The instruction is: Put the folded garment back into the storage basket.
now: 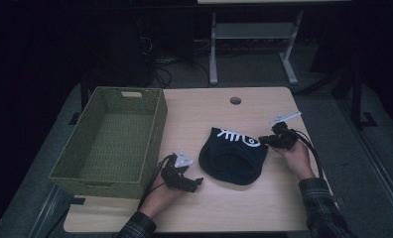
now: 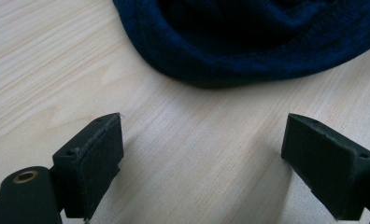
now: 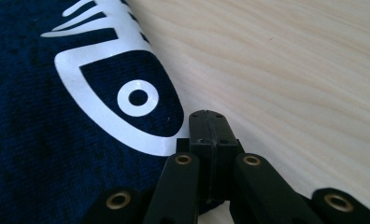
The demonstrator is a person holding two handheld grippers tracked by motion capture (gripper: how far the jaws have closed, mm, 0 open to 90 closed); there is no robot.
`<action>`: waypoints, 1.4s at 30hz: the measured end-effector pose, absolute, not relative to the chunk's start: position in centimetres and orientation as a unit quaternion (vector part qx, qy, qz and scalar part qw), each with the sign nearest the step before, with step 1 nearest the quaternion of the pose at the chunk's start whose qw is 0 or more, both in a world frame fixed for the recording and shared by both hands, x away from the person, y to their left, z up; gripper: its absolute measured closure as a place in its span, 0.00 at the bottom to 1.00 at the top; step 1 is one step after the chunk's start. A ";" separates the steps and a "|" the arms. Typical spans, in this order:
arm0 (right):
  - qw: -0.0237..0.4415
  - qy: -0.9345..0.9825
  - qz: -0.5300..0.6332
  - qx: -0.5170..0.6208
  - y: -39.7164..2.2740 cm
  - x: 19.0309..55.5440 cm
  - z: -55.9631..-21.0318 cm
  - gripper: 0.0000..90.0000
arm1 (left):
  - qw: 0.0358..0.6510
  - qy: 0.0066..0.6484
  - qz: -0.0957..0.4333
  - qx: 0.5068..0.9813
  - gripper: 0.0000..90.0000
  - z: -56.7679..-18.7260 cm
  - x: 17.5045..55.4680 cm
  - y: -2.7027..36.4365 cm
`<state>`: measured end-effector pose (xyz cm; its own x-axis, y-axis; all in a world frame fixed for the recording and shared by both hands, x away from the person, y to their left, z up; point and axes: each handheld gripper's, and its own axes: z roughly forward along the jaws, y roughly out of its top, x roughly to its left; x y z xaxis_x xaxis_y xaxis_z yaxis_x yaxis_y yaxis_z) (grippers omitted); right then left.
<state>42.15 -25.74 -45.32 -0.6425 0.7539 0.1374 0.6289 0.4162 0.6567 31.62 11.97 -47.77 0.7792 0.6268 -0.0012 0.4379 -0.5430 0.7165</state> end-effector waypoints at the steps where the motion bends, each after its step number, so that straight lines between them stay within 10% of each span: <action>1: 0.089 0.839 0.347 0.409 -25.7 41.8 -45.2 1.00 | 0.367 0.306 0.129 0.869 0.13 -47.8 31.6 12.0; 28: 0.106 0.823 0.384 0.405 -26.3 35.2 -45.1 1.00 | 0.366 0.305 0.131 0.869 0.13 -47.8 31.6 12.0; 42: 0.190 0.799 0.370 0.433 -27.7 30.0 -45.7 0.36 | 0.346 0.313 0.125 0.876 0.14 -47.4 31.6 11.7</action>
<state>30.04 -27.74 -45.69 -0.5528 0.8332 0.0164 0.5511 0.3508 0.7571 31.61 11.72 -47.36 0.7729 0.6345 0.0031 0.4610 -0.5649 0.6844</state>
